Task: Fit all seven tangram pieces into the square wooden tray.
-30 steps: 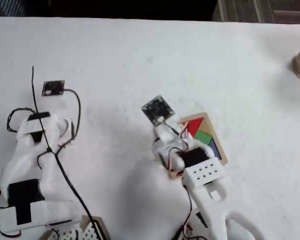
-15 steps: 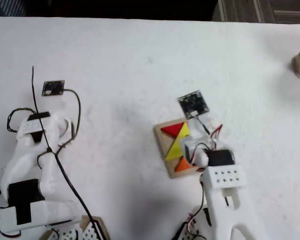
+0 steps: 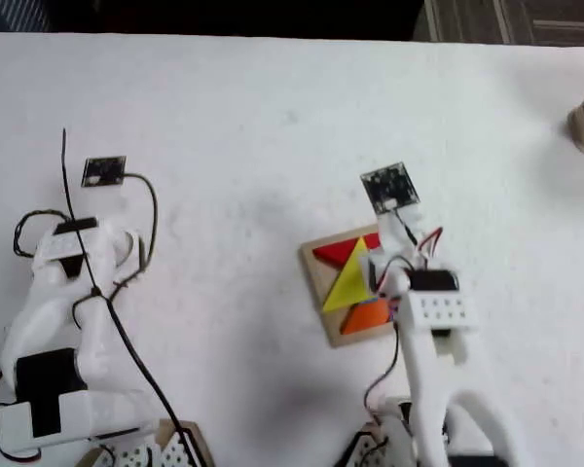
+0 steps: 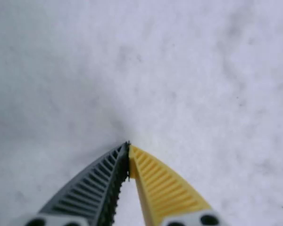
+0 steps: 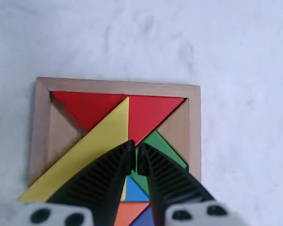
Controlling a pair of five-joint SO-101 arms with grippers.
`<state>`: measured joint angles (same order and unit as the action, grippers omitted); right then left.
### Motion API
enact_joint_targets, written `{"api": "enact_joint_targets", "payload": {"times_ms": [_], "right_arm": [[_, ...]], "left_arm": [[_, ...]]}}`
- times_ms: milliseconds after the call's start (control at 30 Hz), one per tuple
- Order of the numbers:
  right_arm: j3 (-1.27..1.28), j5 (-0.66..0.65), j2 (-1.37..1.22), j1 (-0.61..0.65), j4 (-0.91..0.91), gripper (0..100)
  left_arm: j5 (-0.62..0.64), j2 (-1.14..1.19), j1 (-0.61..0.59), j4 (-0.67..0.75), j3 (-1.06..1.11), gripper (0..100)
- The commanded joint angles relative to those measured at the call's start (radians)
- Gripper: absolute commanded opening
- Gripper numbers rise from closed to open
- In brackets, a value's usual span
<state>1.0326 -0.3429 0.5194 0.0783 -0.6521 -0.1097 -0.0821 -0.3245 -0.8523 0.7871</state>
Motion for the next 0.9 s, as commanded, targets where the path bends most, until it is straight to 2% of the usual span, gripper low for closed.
{"api": "enact_joint_targets", "payload": {"times_ms": [0,233,633,867], "right_arm": [[-0.114,0.002,-0.130,-0.004,0.054,1.9],[-0.253,-0.005,-0.334,0.001,0.022,1.9],[-0.270,-0.083,-0.346,0.186,0.013,1.9],[-0.273,-0.114,-0.337,0.226,-0.030,1.9]], "left_arm": [[-0.006,-0.045,-0.013,0.002,-0.006,2],[-0.006,-0.045,-0.013,0.002,-0.006,2],[-0.006,-0.045,-0.013,0.002,-0.006,2],[-0.006,-0.045,-0.013,0.002,-0.006,2]]}}
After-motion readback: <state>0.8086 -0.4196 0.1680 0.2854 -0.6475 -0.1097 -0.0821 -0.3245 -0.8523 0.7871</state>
